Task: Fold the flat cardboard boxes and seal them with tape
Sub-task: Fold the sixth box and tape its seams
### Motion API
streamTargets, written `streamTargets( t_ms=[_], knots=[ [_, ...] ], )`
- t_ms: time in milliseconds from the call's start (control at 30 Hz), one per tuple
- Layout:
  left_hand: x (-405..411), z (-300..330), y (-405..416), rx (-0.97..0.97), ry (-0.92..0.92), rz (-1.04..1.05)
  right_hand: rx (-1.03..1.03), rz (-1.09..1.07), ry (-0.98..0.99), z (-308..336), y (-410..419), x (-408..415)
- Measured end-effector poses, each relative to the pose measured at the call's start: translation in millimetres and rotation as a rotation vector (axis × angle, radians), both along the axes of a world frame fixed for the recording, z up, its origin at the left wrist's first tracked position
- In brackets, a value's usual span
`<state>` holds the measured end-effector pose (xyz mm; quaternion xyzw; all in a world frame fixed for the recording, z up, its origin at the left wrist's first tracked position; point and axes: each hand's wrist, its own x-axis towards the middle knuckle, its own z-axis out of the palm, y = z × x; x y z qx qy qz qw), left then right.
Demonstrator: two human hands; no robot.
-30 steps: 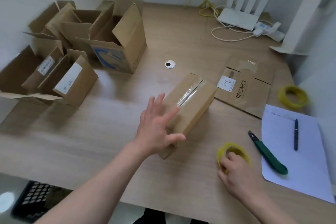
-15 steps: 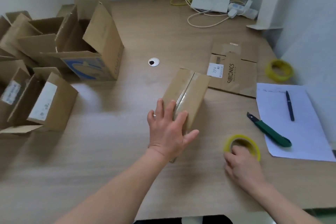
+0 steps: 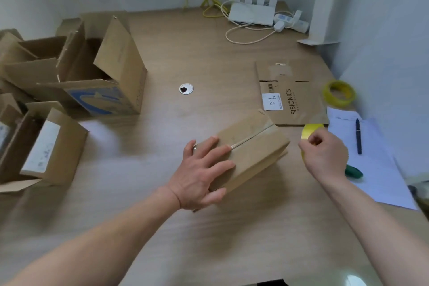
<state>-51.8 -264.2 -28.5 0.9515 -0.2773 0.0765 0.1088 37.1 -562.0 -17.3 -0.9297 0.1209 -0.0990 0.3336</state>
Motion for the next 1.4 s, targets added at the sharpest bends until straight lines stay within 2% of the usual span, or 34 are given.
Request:
streamTargets(
  t_ms=[100,200,333,433,567,633,733,833,933,1033,1100,1167,1267,1400],
  knots=[
    [-6,4,2,-0.008,0.079,-0.009,-0.027,0.083,0.03,10,8,20],
    [-17,3,0,-0.106,0.124,0.03,0.047,0.193,0.126,12,23,24],
    [-21,9,18,-0.225,0.077,0.149,0.16,0.275,0.215,9,38,1],
    [-10,24,30,-0.218,0.036,0.425,0.1,0.343,0.24,3,50,-29],
    [8,29,-1,-0.192,0.229,0.866,0.161,0.259,0.157,2,57,-36],
    [10,18,-21,-0.09,0.281,0.947,0.187,0.227,0.126,7,55,-27],
    [10,6,-33,-0.001,0.251,0.888,0.125,0.269,0.074,14,53,-16],
    [20,1,-10,-0.013,0.219,0.649,0.061,0.323,0.016,18,52,-7],
    [35,8,18,0.04,0.295,0.39,0.019,0.439,0.002,21,56,-10],
    [46,23,20,0.152,0.248,0.267,-0.022,0.539,0.012,19,60,-21],
    [37,32,4,0.076,0.077,0.327,-0.022,0.543,0.021,18,61,-25],
    [15,31,-19,-0.126,-0.056,0.53,-0.011,0.561,0.023,19,62,-27],
    [-22,20,-59,-0.293,0.055,0.719,0.001,0.582,0.013,19,64,-30],
    [-38,8,-73,-0.32,0.113,0.68,0.007,0.614,0.02,18,61,-30]
  ],
)
